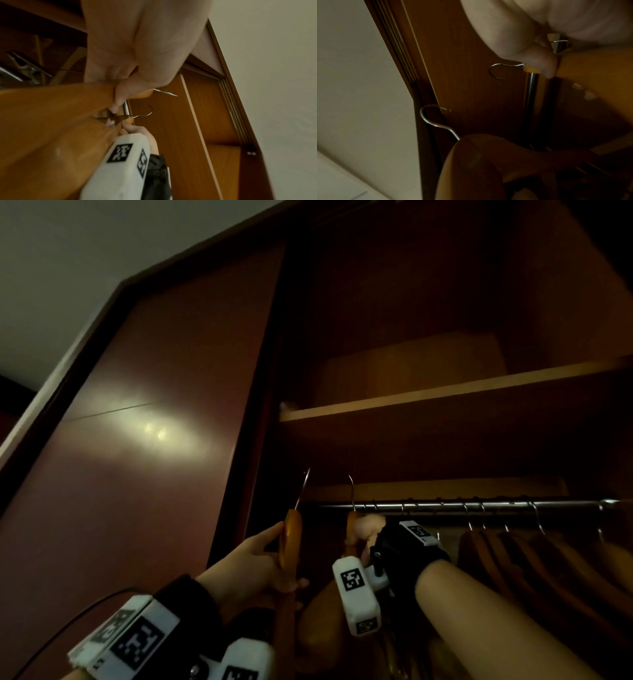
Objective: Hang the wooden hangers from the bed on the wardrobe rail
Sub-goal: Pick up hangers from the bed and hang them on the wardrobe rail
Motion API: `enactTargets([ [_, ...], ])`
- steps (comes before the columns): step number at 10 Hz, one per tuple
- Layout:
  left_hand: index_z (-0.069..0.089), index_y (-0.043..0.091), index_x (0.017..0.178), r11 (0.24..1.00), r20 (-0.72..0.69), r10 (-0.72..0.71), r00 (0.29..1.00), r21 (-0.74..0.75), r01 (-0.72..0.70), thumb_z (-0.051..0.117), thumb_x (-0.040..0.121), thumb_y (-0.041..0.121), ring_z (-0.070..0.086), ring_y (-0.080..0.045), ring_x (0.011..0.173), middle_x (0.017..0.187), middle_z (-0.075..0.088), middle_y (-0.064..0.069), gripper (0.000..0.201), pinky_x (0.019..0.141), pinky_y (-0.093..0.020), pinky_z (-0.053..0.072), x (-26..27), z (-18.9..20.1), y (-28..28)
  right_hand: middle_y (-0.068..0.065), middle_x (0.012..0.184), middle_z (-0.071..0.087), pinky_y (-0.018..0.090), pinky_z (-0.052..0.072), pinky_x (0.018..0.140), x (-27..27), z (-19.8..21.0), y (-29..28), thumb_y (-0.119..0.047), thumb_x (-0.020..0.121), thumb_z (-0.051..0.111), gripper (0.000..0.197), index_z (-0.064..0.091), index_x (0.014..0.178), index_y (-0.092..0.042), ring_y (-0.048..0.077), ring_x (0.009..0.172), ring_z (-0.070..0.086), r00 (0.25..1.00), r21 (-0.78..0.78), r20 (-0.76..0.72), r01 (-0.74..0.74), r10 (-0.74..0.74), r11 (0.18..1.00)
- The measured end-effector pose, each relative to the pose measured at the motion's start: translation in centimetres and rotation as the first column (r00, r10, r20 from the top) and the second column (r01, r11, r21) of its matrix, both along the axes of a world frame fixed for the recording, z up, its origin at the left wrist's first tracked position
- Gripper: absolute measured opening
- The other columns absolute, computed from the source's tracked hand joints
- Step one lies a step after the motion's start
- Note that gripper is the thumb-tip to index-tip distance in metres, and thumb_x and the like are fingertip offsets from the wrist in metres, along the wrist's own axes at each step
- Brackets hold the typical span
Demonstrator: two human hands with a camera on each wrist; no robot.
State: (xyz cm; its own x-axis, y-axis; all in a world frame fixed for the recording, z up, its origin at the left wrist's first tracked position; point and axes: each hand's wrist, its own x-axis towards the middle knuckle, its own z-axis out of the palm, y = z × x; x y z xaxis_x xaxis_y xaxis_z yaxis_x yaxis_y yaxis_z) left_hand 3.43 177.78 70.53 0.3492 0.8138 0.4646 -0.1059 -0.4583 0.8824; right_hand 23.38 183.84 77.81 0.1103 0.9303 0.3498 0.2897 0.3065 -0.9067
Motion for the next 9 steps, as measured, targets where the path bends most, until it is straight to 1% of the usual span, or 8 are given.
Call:
enactTargets([
  [1, 0.019, 0.029, 0.149, 1.000, 0.017, 0.014, 1.000, -0.008, -0.014, 0.049, 0.079, -0.025, 0.063, -0.030, 0.084, 0.109, 0.060, -0.019, 0.093, 0.078, -0.050, 0.055, 0.2, 0.2, 1.2, 0.023, 0.150, 0.027, 0.029, 0.048, 0.062, -0.2, 0.4, 1.5, 0.007, 0.093, 0.035, 0.055, 0.021, 0.146, 0.000, 0.022, 0.082, 0.047, 0.998, -0.100, -0.058, -0.005, -0.001, 0.995],
  [2, 0.020, 0.026, 0.150, 1.000, 0.067, 0.026, 0.997, -0.017, -0.025, 0.044, 0.081, -0.025, 0.061, -0.029, 0.081, 0.111, 0.057, -0.019, 0.088, 0.074, -0.046, 0.054, 0.7, 0.8, 2.4, 0.020, 0.145, 0.039, 0.035, 0.045, 0.093, -0.6, 1.3, 2.5, -0.010, 0.101, 0.036, 0.042, 0.034, 0.140, 0.003, 0.029, 0.116, 0.050, 0.958, -0.110, 0.210, 0.223, -0.197, 0.968],
  [3, 0.025, 0.019, 0.148, 0.999, 0.106, 0.047, 0.993, -0.010, -0.047, 0.040, 0.084, -0.024, 0.060, -0.026, 0.074, 0.105, 0.057, -0.019, 0.079, 0.060, -0.038, 0.055, 1.4, 1.4, 3.3, 0.013, 0.122, 0.056, 0.030, 0.044, 0.097, -0.5, 1.4, 3.5, -0.022, 0.101, 0.038, 0.040, 0.045, 0.134, 0.000, 0.028, 0.119, 0.051, 0.813, -0.054, 0.530, 0.316, -0.241, 0.947],
  [4, 0.029, 0.013, 0.147, 1.000, 0.143, 0.020, 0.990, -0.007, -0.019, 0.039, 0.085, -0.024, 0.058, -0.026, 0.070, 0.088, 0.056, -0.017, 0.073, 0.051, -0.035, 0.056, 1.6, 1.7, 3.9, 0.009, 0.107, 0.052, 0.027, 0.051, 0.086, 0.9, 1.6, 6.3, -0.025, 0.097, 0.046, 0.026, 0.056, 0.114, -0.009, 0.022, 0.099, 0.055, 0.776, 0.006, 0.568, 0.330, -0.275, 0.944],
  [6, 0.039, 0.008, 0.141, 0.997, 0.197, -0.041, 0.980, -0.048, 0.052, 0.036, 0.087, -0.022, 0.057, -0.027, 0.072, 0.097, 0.054, -0.020, 0.062, 0.050, -0.034, 0.057, 1.6, 1.8, 4.7, 0.014, 0.122, 0.058, 0.036, 0.046, 0.095, 0.6, 0.7, 6.8, -0.036, 0.093, 0.051, 0.041, 0.055, 0.119, -0.005, 0.030, 0.114, 0.056, 0.496, 0.177, 0.784, 0.400, -0.374, 0.899],
  [7, 0.041, 0.004, 0.137, 0.996, 0.213, -0.052, 0.976, -0.059, 0.066, 0.034, 0.089, -0.021, 0.056, -0.026, 0.071, 0.107, 0.049, -0.022, 0.055, 0.047, -0.032, 0.057, 1.9, 2.2, 4.7, 0.015, 0.131, 0.054, 0.027, 0.049, 0.089, 0.7, 0.2, 5.7, -0.027, 0.098, 0.044, 0.039, 0.051, 0.126, -0.002, 0.029, 0.118, 0.054, 0.502, 0.181, 0.783, 0.379, -0.367, 0.907],
  [8, 0.045, 0.000, 0.133, 0.996, 0.184, -0.053, 0.982, -0.062, 0.065, 0.034, 0.089, -0.019, 0.057, -0.025, 0.069, 0.093, 0.053, -0.019, 0.049, 0.047, -0.032, 0.057, 2.2, 2.7, 4.5, 0.014, 0.145, 0.038, 0.017, 0.049, 0.068, 0.0, -0.1, 3.8, -0.007, 0.098, 0.039, 0.043, 0.035, 0.140, 0.001, 0.026, 0.128, 0.044, 0.795, 0.036, 0.575, 0.213, -0.194, 0.976],
  [9, 0.040, 0.005, 0.138, 0.997, 0.096, -0.046, 0.994, -0.051, 0.051, 0.038, 0.090, -0.015, 0.064, -0.022, 0.061, 0.079, 0.058, -0.016, 0.052, 0.052, -0.031, 0.058, 2.1, 3.1, 4.3, 0.017, 0.144, 0.040, 0.026, 0.045, 0.086, 0.3, -0.2, 2.5, -0.007, 0.099, 0.038, 0.041, 0.038, 0.139, 0.000, 0.020, 0.115, 0.046, 0.740, -0.009, 0.644, 0.264, -0.196, 0.965],
])
